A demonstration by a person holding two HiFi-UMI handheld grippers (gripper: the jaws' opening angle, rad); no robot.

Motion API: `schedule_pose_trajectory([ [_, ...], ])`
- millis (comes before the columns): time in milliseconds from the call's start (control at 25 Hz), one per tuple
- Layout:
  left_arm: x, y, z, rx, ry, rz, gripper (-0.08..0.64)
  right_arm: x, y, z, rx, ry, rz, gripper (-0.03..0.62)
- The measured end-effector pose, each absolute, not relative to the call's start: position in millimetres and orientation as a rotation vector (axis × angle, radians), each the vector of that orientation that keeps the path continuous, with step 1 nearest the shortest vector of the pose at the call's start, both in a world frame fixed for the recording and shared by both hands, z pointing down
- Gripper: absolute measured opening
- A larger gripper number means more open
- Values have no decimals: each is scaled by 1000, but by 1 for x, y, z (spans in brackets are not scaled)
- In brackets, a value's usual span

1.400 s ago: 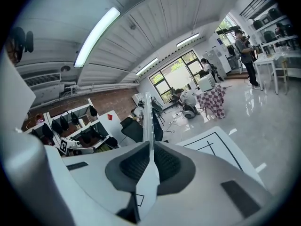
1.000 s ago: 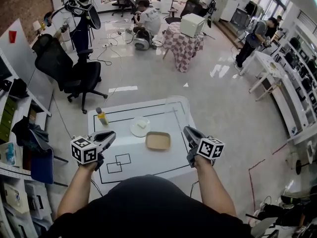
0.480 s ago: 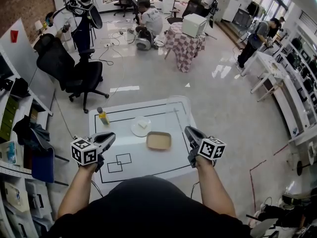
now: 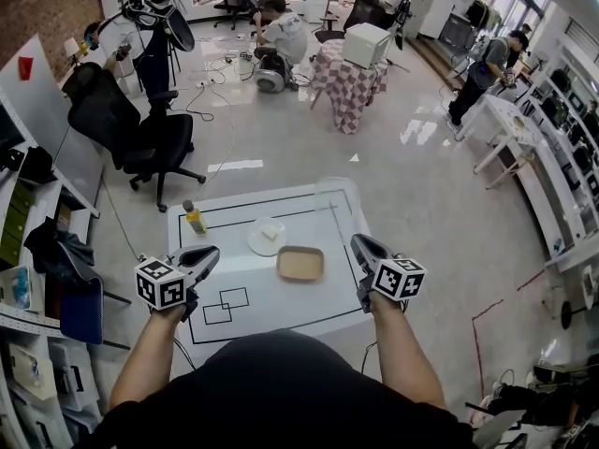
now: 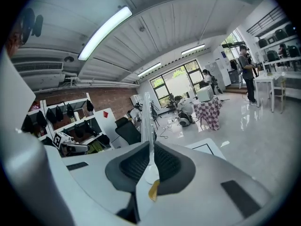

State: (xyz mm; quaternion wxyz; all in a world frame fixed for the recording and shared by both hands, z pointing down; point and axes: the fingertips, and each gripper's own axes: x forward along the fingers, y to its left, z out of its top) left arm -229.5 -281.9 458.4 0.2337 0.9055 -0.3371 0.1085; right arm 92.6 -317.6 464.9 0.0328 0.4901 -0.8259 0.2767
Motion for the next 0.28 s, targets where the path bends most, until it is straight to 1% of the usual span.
schedule_pose_trajectory([
  [280, -233, -287, 462, 2504, -929, 325, 38, 89, -322, 465, 1520, -2522, 789, 44],
])
